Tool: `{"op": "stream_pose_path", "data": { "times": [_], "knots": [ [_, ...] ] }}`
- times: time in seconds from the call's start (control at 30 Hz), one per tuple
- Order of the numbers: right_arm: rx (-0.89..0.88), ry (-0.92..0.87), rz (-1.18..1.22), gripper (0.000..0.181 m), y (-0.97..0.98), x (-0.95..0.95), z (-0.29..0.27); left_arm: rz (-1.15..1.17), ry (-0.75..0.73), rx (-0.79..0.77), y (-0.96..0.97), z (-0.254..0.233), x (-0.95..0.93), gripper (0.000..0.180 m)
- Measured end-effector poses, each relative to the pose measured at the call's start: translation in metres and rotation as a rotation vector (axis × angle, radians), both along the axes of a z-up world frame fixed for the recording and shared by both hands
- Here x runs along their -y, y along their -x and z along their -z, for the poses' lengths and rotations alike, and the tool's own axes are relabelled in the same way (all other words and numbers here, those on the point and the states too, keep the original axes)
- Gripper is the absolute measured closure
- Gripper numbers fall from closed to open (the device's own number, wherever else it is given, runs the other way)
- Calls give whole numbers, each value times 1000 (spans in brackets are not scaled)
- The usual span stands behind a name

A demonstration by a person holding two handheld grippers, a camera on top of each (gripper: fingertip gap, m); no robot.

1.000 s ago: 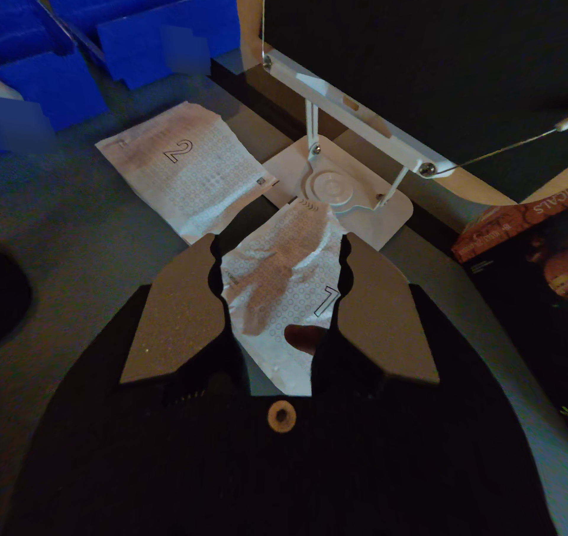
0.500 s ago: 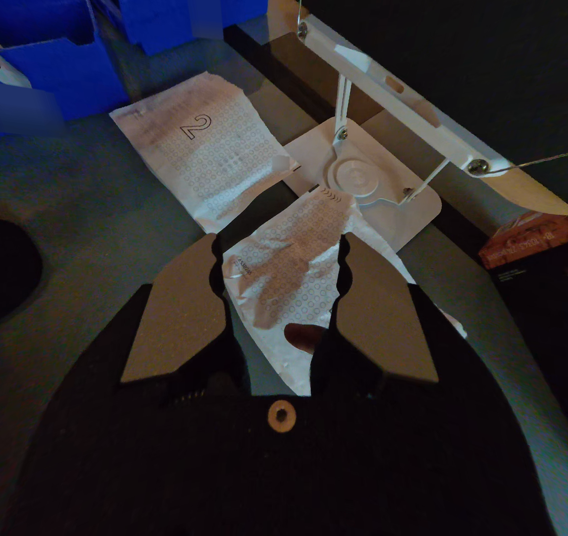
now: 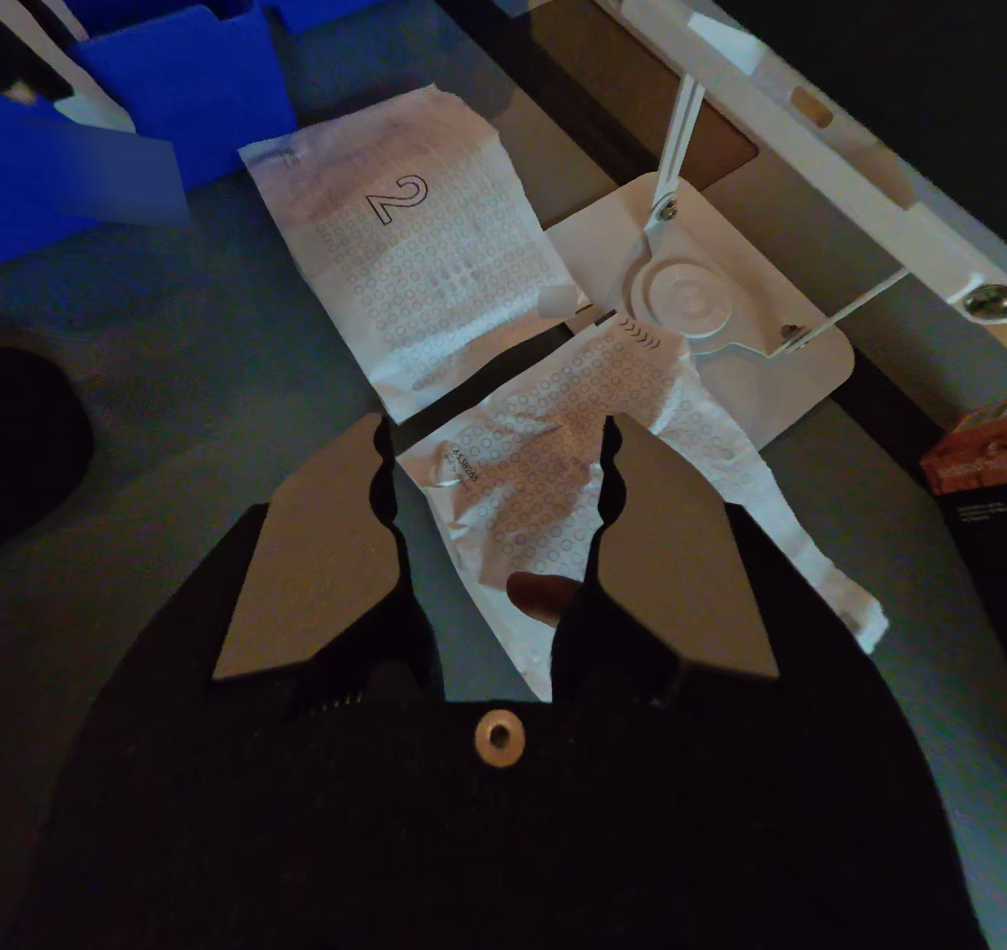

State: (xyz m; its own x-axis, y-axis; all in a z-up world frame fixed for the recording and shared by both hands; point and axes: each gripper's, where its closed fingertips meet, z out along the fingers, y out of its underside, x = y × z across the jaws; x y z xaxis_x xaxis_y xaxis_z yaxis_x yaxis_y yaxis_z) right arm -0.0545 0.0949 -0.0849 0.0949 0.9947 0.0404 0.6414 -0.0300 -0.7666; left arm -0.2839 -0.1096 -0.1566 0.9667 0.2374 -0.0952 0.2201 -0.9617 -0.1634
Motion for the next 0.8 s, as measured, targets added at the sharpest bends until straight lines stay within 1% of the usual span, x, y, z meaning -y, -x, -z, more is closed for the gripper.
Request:
{"op": "stream_pose_path", "data": {
  "times": [0.03, 0.1, 0.17, 0.2, 0.27, 0.33, 0.4, 0.47, 0.53, 0.6, 0.7, 0.8],
  "knots": [
    [-3, 15, 0, 107, 2, 1, 1, 6, -30, -13, 1, -3, -4, 150],
    [-16, 60, 0, 105, 7, 4, 4, 0, -123, -55, 6, -16, -12, 139],
    [-49, 119, 4, 103, 15, 7, 3, -15, -237, -112, 14, -34, -20, 123],
    [-74, 150, 12, 101, 19, 8, 2, -4, -318, -135, 15, -46, -27, 114],
    [-130, 207, 37, 98, 29, 9, 0, 30, -508, -205, 19, -75, -40, 106],
    [-155, 225, 82, 94, 36, 5, 3, 20, -727, -296, 27, -111, -50, 98],
    [-142, 220, 111, 89, 41, 3, 11, -18, -915, -327, 31, -142, -50, 101],
    [-133, 232, 147, 87, 48, 1, 18, -24, -1064, -307, 28, -163, -46, 107],
    [-123, 294, 170, 87, 57, 5, 21, -18, -1175, -261, 25, -176, -41, 114],
    [-99, 324, 228, 89, 66, -2, 27, -7, -1236, -214, 23, -181, -34, 117],
    [-70, 352, 307, 92, 77, -16, 38, -51, -1284, -220, 32, -186, -23, 119],
    [-52, 415, 375, 96, 89, -29, 54, -70, -1299, -221, 37, -186, -18, 120]
  ]
}}
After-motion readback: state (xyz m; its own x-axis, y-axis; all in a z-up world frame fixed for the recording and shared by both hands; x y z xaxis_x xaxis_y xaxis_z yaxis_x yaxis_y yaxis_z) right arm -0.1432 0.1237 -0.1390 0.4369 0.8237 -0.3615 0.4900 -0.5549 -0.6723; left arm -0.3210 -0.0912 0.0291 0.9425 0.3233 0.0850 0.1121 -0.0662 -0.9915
